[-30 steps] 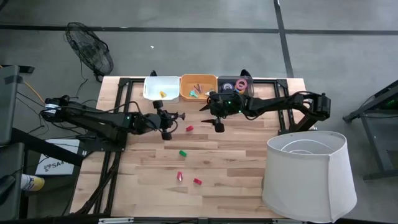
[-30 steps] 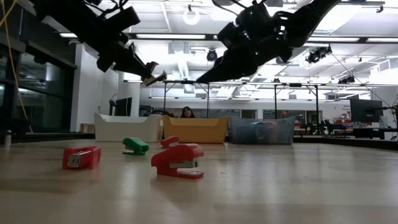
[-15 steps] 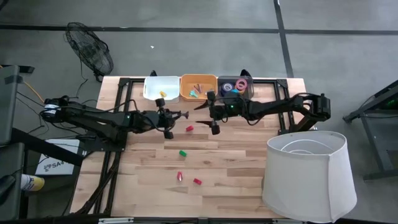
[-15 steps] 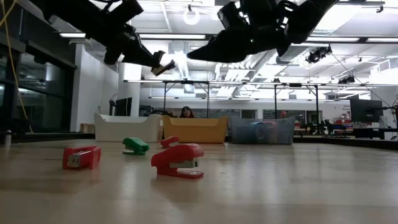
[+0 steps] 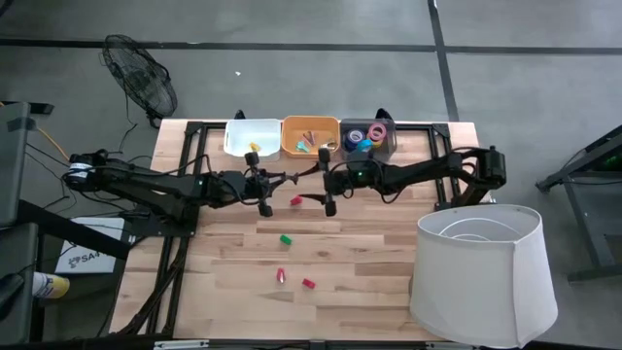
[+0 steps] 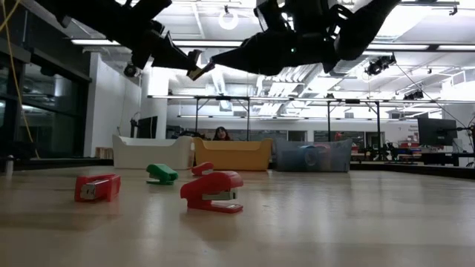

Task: Pick and place Stapler, Stapler remover, tape
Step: Put the black staple remover into the orange bin

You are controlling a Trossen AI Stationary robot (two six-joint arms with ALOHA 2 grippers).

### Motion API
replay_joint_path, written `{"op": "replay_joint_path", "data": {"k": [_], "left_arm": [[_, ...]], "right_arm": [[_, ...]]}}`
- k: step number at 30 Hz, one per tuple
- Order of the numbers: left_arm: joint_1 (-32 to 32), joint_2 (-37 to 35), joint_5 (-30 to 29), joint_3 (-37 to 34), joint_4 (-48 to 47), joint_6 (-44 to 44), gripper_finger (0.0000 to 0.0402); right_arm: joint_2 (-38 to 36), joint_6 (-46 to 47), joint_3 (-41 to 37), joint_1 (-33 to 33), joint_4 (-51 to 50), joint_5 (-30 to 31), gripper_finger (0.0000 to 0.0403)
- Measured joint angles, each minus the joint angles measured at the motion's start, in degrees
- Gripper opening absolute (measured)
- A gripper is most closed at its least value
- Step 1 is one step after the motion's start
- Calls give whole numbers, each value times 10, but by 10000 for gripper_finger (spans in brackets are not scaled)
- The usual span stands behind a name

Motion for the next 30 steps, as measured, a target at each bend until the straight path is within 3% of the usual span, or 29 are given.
{"op": "replay_joint_path", "data": {"k": [13, 17, 22, 30], "left_arm": [[0, 2, -3, 0, -3, 3, 49], [0, 2, -2, 0, 4, 6, 49], [0, 2, -4, 0, 3, 7, 49], [0, 2, 9, 0, 35, 31, 49]], "right_arm": [[44, 1, 0, 1, 69, 52, 245], [45, -2, 0, 1, 76, 107, 241], [36, -9, 0, 1, 67, 129, 241], [35, 4, 0, 0, 72, 96, 240]]}}
